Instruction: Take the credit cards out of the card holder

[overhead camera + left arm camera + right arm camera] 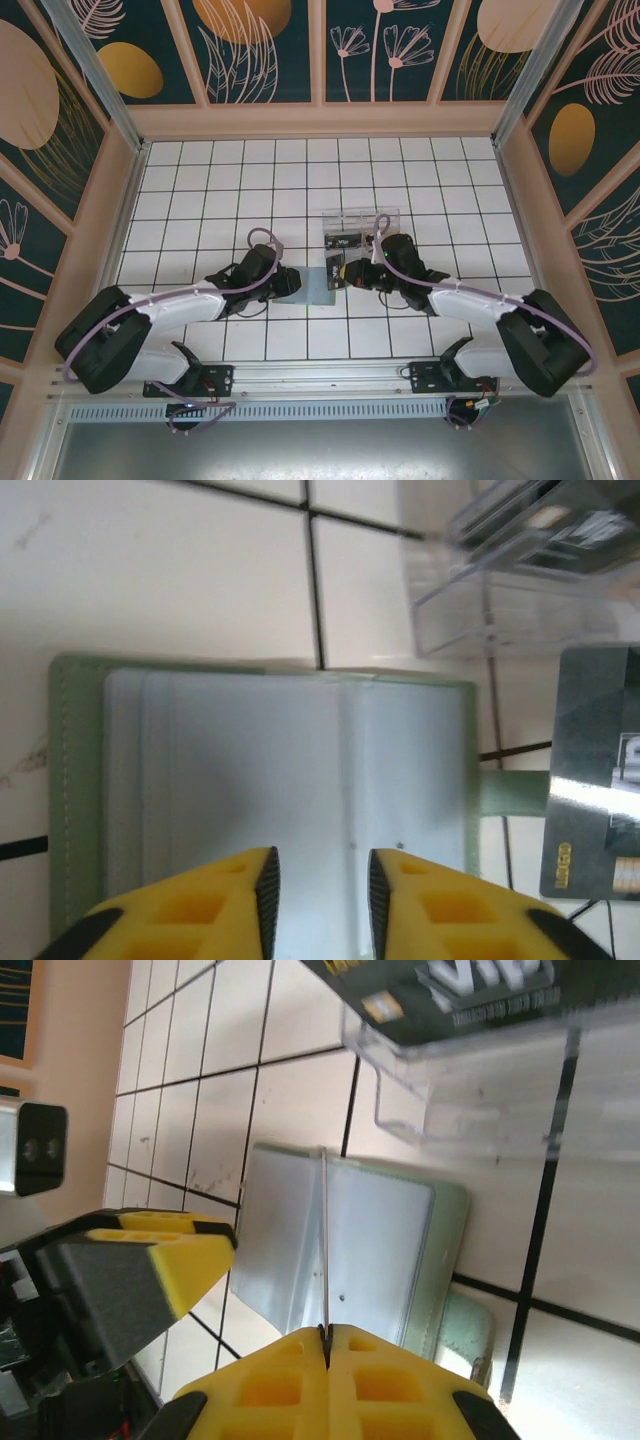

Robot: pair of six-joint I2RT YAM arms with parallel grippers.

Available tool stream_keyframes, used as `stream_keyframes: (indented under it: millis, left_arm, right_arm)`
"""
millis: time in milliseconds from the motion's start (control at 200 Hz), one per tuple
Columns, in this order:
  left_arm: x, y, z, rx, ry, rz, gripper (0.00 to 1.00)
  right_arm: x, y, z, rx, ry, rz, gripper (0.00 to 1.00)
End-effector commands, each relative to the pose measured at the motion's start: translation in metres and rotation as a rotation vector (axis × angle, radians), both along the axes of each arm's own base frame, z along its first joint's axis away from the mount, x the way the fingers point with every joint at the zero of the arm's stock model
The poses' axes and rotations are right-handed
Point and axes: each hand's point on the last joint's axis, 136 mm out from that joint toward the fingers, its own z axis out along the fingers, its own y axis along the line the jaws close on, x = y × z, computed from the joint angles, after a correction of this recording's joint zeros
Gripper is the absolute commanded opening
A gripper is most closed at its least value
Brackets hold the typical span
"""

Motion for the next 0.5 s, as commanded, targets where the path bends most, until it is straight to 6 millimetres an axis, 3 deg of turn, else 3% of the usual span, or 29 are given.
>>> stream_keyframes:
  millis: [0,80,165,210,230,245,495]
  left_arm:
    - [0.009,0.001,0.034,-0.016,-0.079,0.021,0.45]
    - [0.01,0.005,0.051,-0.032,-0.125,0.034,0.56]
    - [0.01,0.011,0.068,-0.059,-0.173,0.048,0.79]
    - [0.009,0.013,0.077,-0.076,-0.198,0.056,0.83]
    - [0.008,0.015,0.08,-0.081,-0.208,0.062,0.93]
    - [0.008,0.016,0.082,-0.086,-0.216,0.064,0.96]
    - [-0.004,0.038,0.108,-0.148,-0.332,0.094,0.98]
  right_arm:
    - [0.009,-0.02,0.017,-0.157,-0.102,-0.007,0.0]
    - [0.017,-0.03,0.036,-0.242,-0.185,-0.01,0.0]
    - [0.028,-0.039,0.056,-0.342,-0.288,-0.001,0.0]
    - [0.034,-0.043,0.066,-0.399,-0.349,0.018,0.0]
    - [0.036,-0.044,0.069,-0.427,-0.375,0.032,0.0]
    - [0.037,-0.045,0.071,-0.45,-0.394,0.043,0.0]
    - [0.051,-0.054,0.093,-0.794,-0.746,0.271,0.0]
